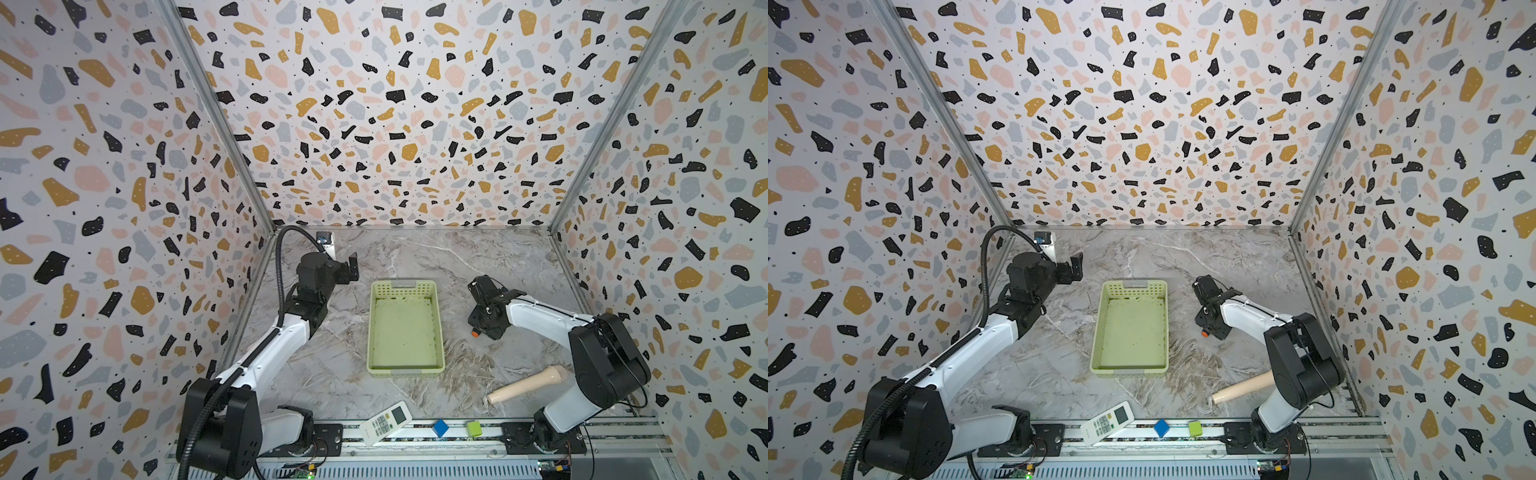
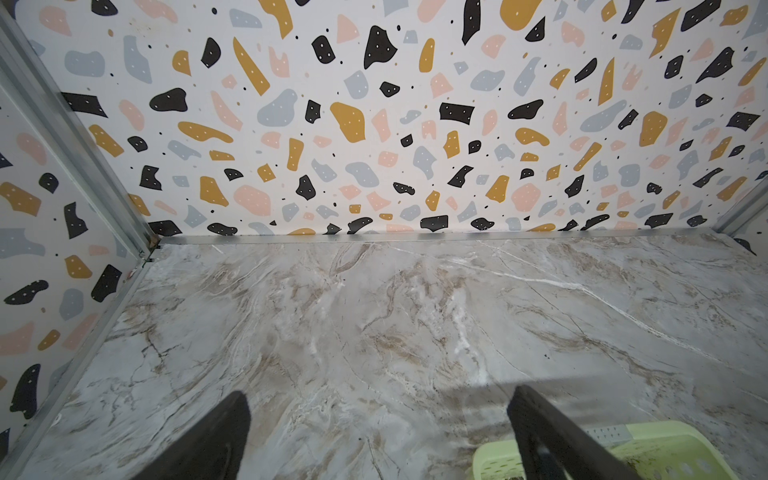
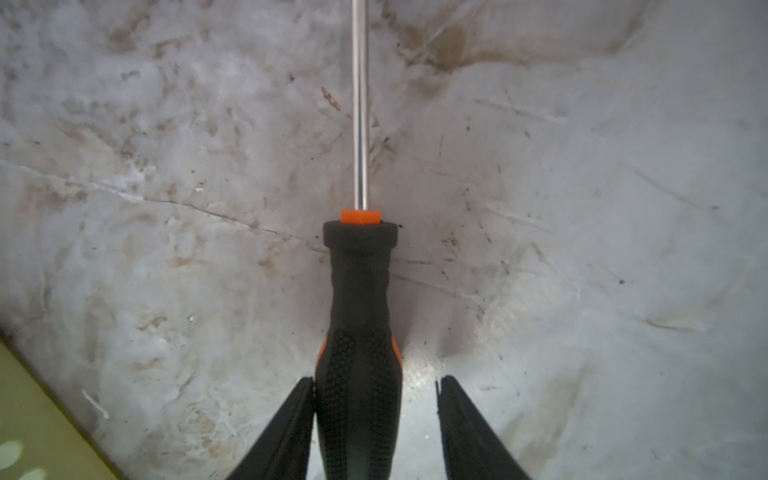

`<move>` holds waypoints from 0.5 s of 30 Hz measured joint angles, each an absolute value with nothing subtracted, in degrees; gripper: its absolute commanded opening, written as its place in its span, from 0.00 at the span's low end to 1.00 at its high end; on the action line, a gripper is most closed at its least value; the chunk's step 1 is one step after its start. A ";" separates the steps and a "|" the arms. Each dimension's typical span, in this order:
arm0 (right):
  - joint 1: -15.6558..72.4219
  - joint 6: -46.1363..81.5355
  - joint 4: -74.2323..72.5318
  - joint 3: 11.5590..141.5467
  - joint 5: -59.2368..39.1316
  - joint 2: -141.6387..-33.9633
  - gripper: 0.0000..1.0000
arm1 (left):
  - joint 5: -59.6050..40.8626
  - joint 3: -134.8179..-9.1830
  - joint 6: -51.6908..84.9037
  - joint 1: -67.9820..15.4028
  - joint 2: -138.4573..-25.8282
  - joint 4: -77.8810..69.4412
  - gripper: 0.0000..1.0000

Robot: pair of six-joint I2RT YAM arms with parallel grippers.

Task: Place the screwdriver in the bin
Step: 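Lower the right gripper and close it on the screwdriver handle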

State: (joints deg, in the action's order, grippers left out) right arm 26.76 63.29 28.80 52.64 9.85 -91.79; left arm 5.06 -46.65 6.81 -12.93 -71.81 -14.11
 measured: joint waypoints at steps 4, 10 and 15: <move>26.74 63.40 28.62 52.56 9.87 -91.79 0.46 | 5.06 -46.63 6.81 -12.93 -71.81 -14.11 1.00; 26.74 63.40 28.18 52.05 9.87 -91.77 0.45 | 5.06 -46.65 6.81 -12.93 -71.81 -14.11 0.99; 26.63 63.40 27.75 51.64 9.87 -91.77 0.41 | 5.06 -46.65 6.81 -12.95 -71.81 -14.11 0.99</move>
State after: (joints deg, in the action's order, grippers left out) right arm 26.63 63.40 27.75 51.64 9.87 -91.77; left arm 5.06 -46.65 6.81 -12.95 -71.81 -14.11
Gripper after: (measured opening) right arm 0.428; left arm 0.995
